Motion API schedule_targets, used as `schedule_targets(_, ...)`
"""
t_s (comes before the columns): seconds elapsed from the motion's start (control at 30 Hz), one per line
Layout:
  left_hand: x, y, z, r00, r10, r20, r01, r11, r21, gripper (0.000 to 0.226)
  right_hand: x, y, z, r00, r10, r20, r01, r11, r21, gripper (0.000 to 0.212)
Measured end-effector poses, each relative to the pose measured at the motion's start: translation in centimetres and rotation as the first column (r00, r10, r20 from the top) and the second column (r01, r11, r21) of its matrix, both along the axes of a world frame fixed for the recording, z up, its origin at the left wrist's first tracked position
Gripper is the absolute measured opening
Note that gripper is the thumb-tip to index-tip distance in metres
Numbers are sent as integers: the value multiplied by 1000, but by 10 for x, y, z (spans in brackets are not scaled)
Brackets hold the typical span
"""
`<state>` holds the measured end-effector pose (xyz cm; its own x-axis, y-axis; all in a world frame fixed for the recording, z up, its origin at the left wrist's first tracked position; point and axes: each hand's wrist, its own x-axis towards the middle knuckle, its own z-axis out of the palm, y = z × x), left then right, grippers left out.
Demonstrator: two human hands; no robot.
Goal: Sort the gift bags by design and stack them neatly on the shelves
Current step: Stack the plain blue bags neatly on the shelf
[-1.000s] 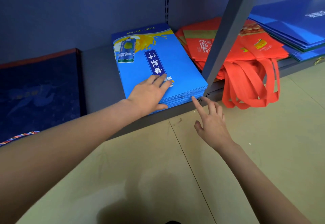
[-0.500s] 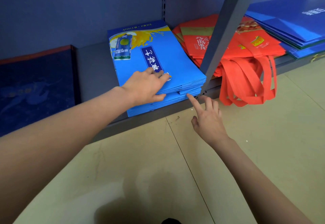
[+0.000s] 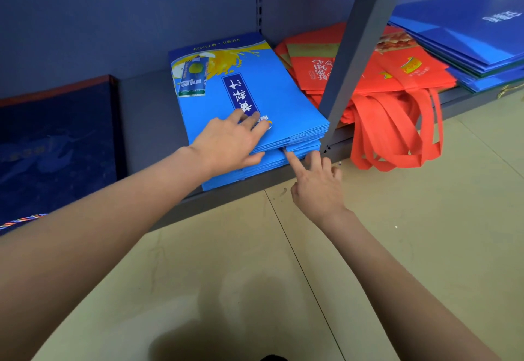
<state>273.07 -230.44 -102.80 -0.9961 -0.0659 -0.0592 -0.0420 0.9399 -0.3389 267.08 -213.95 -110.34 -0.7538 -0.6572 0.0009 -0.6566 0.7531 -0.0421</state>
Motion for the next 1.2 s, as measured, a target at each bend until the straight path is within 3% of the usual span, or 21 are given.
schedule_targets(0.07, 0, 1, -5, 1000, 20, 9, -20, 1000, 6, 61, 2, 0, 6, 998, 30, 50, -30, 1000, 5, 64)
schedule_targets(0.1, 0, 3, -9, 999, 31, 15, -31, 999, 13, 61, 4, 5, 8, 997, 77, 16, -76, 995, -70, 60)
schedule_targets(0.2, 4, 5, -23, 998, 57, 25, -58, 997, 53, 62, 2, 28, 6, 993, 64, -96, -102, 874, -475, 46)
schedule_targets(0.27, 7, 4, -31, 998, 61, 18, -63, 993, 105, 65, -10, 34, 7, 967, -50, 249, 211, 703, -679, 33)
schedule_targets(0.33, 12, 3, -35, 996, 79, -32, -69, 968, 243, 70, -20, 28, 12, 712, -13, 702, 635, 438, -636, 21)
schedule_targets(0.4, 19, 4, -32, 967, 200, -156, -115, 894, 434, 74, -20, 10, 14, 475, 94, 875, 844, 233, -484, 13)
schedule_targets(0.47, 28, 1, -27, 866, 415, -278, -188, 786, 589, 71, -18, -11, 11, 450, 112, 886, 875, 142, -462, 15)
schedule_targets(0.5, 32, -1, -25, 814, 519, -261, -252, 720, 646, 67, -18, -20, 8, 467, 98, 879, 874, 102, -475, 17)
schedule_targets(0.6, 47, -5, -30, 715, 699, -18, -442, 472, 763, 54, -17, -41, 10, 492, -13, 871, 871, -4, -492, 21)
schedule_targets(0.67, 58, -9, -31, 688, 723, 59, -450, 361, 817, 55, -7, -45, 11, 491, -45, 870, 871, 21, -490, 22)
schedule_targets(0.8, 79, -25, -31, 706, 705, 62, -461, 391, 797, 55, 22, -36, 11, 504, 58, 862, 838, 210, -504, 21)
schedule_targets(0.9, 86, -33, -30, 727, 677, 115, -451, 344, 824, 57, 9, -40, 18, 632, 13, 775, 699, 422, -577, 32)
schedule_targets(0.93, 86, -34, -30, 724, 677, 133, -455, 322, 830, 58, 4, -44, 21, 635, 15, 773, 679, 467, -567, 40)
schedule_targets(1.07, 86, -33, -27, 704, 680, 204, -485, 251, 838, 60, -2, -51, 28, 541, 42, 840, 725, 483, -491, 49)
schedule_targets(1.2, 104, -36, -26, 685, 689, 236, -524, 241, 817, 59, 6, -59, 31, 549, 90, 831, 668, 551, -500, 50)
